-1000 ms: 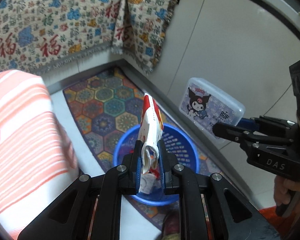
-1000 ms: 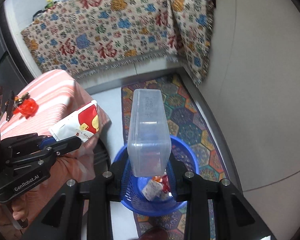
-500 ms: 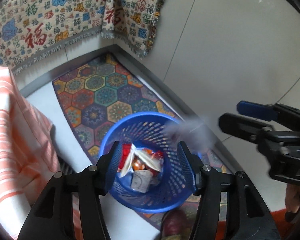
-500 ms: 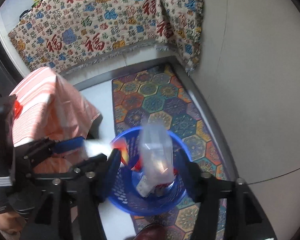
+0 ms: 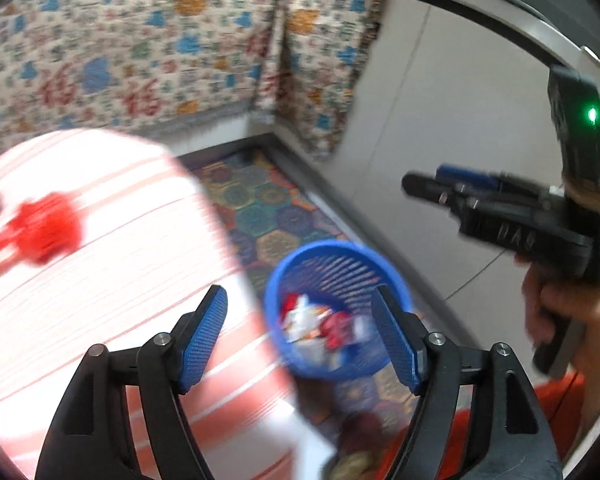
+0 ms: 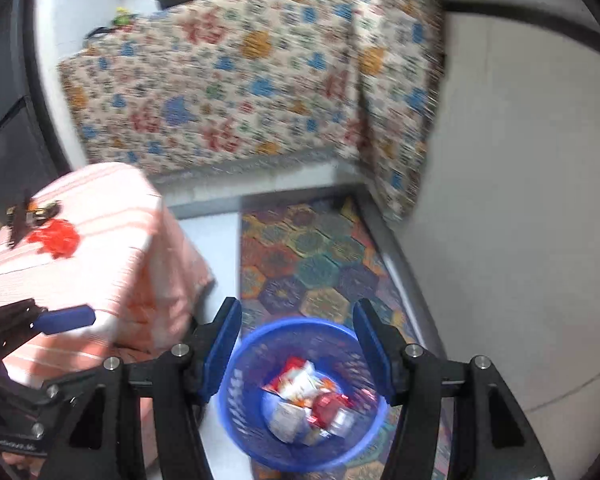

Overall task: Collect trash
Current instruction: 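Move both open tools back over the table toward the remaining trash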

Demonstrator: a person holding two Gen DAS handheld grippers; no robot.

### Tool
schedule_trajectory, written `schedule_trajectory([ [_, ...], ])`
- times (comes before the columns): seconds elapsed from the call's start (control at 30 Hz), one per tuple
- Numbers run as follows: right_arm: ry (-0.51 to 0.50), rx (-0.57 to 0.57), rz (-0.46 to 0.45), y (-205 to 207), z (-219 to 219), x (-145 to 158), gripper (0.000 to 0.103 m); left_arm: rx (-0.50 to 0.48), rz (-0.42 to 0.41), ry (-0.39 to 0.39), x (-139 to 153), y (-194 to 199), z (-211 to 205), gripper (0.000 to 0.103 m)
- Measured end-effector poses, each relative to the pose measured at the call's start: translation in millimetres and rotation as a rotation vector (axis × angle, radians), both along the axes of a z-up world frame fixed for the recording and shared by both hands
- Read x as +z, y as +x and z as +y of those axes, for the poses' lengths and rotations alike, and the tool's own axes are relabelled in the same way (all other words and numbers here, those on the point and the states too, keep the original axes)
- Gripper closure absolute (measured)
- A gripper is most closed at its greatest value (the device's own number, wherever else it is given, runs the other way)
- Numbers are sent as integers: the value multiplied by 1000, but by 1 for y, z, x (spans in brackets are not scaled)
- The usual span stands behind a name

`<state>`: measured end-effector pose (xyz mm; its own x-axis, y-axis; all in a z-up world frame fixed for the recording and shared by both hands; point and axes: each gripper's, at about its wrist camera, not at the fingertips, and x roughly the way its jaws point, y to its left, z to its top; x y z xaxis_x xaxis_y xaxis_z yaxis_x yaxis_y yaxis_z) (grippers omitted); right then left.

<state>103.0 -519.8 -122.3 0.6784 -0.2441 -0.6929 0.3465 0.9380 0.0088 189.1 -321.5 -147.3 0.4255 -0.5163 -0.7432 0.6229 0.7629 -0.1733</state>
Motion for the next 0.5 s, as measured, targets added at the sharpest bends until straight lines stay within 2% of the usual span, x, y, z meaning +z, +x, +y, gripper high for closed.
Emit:
schedule_trajectory([
  [0.1,-8,103,-12,19,38,5,43,83,-31,58,-5,1,45,27],
  [0.27,36,298,-20,51,110,5,43,250,-31,102,-15,22,117,27],
  [0.37,-12,407,-11,73,156,2,40,339,-37,124,-18,32,163,27],
  [0.4,-34,422,-12,78,165,1,36,365,-37,129,-19,35,176,27],
  [0.5,-68,443,-22,99,182,0,33,443,-35,141,-22,45,217,27],
])
